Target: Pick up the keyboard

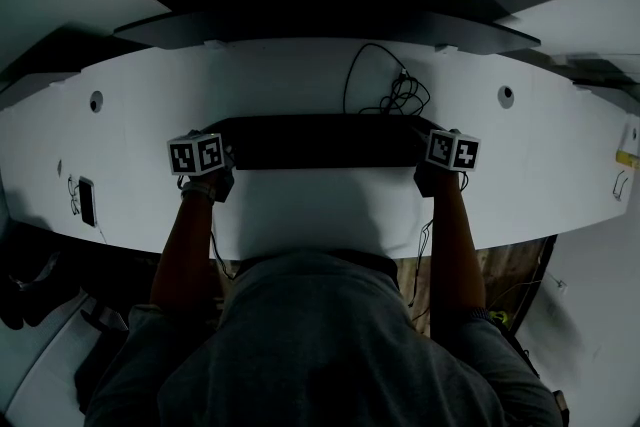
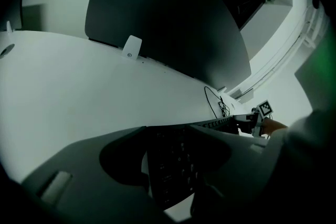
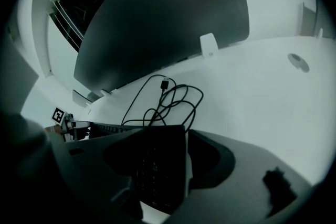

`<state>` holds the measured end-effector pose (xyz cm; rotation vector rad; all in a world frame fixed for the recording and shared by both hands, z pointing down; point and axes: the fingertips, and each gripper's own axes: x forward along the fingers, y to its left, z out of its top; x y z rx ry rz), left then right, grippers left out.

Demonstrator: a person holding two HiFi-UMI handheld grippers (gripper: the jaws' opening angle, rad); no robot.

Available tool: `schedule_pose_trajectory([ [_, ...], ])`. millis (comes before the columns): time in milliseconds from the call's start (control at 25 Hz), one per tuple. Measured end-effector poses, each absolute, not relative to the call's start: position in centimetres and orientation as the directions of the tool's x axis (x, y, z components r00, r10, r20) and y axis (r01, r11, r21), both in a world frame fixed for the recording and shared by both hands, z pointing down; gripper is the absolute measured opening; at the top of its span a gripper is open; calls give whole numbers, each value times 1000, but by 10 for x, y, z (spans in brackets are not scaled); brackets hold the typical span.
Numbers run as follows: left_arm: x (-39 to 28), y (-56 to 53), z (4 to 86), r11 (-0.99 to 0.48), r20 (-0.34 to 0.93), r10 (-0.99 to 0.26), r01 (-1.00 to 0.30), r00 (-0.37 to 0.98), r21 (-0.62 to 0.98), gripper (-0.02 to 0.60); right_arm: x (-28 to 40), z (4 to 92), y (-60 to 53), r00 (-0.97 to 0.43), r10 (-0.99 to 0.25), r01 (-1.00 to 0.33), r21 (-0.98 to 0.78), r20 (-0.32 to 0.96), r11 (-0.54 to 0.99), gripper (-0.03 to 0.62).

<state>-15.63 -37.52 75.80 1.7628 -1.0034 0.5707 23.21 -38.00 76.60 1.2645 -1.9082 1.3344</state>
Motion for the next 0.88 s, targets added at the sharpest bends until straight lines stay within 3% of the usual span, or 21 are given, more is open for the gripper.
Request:
schedule_pose_trajectory([
  [880, -152, -375, 770, -139, 784, -317, -844, 534, 518, 249, 225, 772, -380, -542, -324, -829, -556, 775, 58, 242],
])
